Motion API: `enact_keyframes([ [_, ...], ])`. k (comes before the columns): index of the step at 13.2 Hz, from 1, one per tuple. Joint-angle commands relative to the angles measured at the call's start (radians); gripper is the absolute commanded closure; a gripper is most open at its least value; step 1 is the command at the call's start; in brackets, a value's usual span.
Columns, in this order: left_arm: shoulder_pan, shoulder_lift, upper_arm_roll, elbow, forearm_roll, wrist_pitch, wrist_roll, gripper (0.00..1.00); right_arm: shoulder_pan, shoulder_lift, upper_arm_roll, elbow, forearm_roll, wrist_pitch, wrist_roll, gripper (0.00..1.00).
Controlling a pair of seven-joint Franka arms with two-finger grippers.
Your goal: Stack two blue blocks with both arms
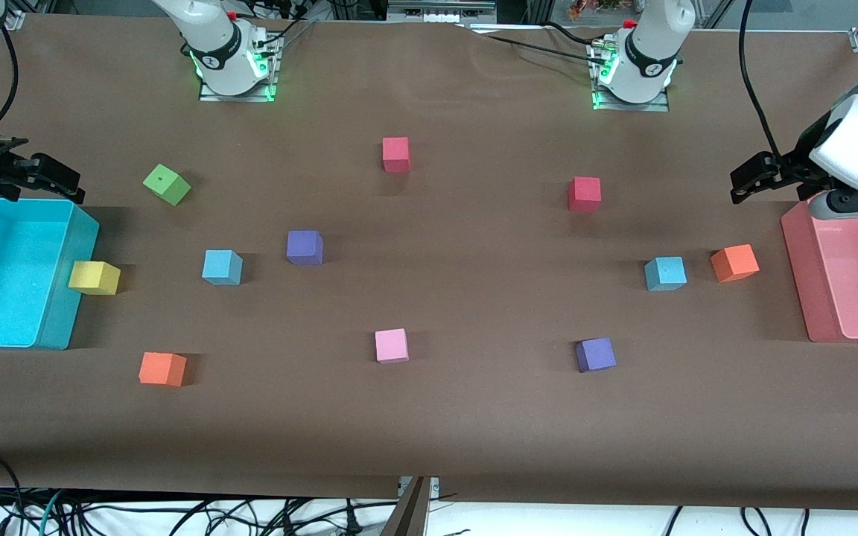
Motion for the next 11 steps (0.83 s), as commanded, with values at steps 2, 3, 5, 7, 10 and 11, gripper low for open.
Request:
enact_keyframes([
  [2, 0.011, 0.001, -0.004, 0.014, -0.017, -0.02, 0.028, 0.0, 0.002, -0.024, -0.002, -0.022, -0.006, -0.003, 0.003, 0.0],
  [3, 0.009, 0.003, -0.004, 0.014, -0.017, -0.02, 0.028, 0.0, 0.002, -0.024, -0.002, -0.022, -0.006, -0.003, 0.003, 0.0],
  [5, 0.009, 0.003, -0.004, 0.011, -0.017, -0.02, 0.028, 0.0, 0.002, -0.024, -0.002, -0.022, -0.006, -0.003, 0.003, 0.0],
  [7, 0.009, 0.003, -0.004, 0.008, -0.017, -0.018, 0.028, 0.0, 0.002, -0.024, -0.002, -0.022, -0.006, -0.003, 0.003, 0.0],
  [10, 0.011, -0.001, -0.004, -0.005, -0.017, -0.008, 0.026, 0.0, 0.002, -0.024, -0.002, -0.022, -0.006, -0.003, -0.001, 0.0],
  [11, 0.012, -0.002, -0.004, -0.009, -0.017, -0.005, 0.026, 0.0, 0.002, -0.024, -0.002, -0.022, -0.006, -0.003, -0.001, 0.0],
])
